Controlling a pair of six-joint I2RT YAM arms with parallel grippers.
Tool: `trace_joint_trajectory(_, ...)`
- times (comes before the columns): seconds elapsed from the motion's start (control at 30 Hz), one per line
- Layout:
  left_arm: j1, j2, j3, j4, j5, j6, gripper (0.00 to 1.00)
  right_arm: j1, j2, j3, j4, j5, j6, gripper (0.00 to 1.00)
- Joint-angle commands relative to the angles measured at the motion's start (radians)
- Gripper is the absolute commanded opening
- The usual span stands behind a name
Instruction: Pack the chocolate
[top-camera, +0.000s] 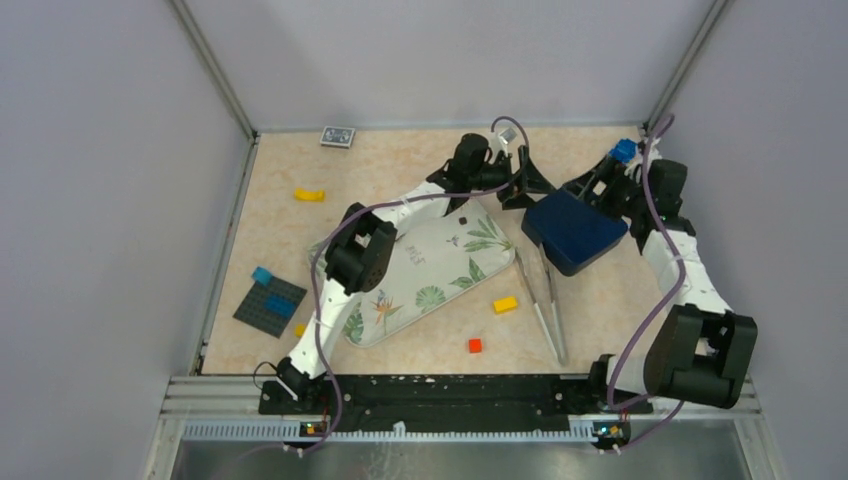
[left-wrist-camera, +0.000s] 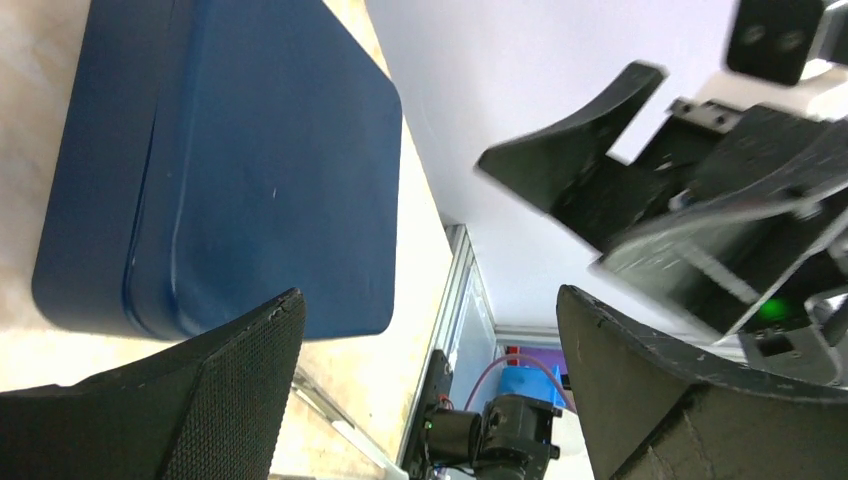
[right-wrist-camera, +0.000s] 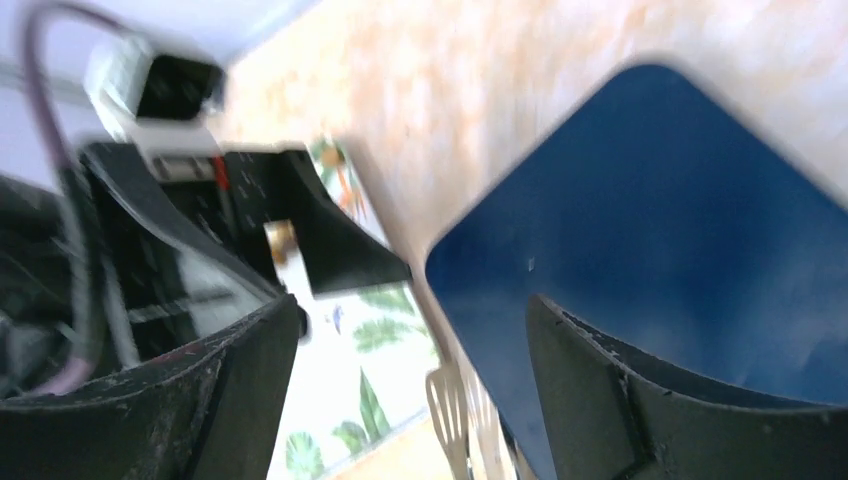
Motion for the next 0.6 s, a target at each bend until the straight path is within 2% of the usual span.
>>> trace_joint_trajectory(0.0,-0.014,0.059,0.117,0.029,-0.013,-0.021,0.99,-0.044,0.077,0.166,0.137,0.033,0.091,0.82)
trace_joint_trajectory(0.17,-0.016,0.104,0.144,0.036,-0.032,-0.027,0.99,-0.044,0.238,0.236,0.278,0.006,0.185,0.82)
trace_joint_trajectory(0.3,-0.015,0.165,0.169,0.024,-0.035,-0.023,0.99,-0.044,0.398,0.225,0.364,-0.009,0.216,0.82)
trace_joint_trajectory(0.47,-0.003,0.205,0.136,-0.023,-0.043,0.002,0.98,-0.045,0.53,0.191,0.391,-0.01,0.206,0.81)
trace_joint_trajectory(0.57,0.0,0.183,0.096,-0.023,-0.051,0.016,0.98,-0.047,0.529,0.202,0.372,-0.022,0.193,0.81)
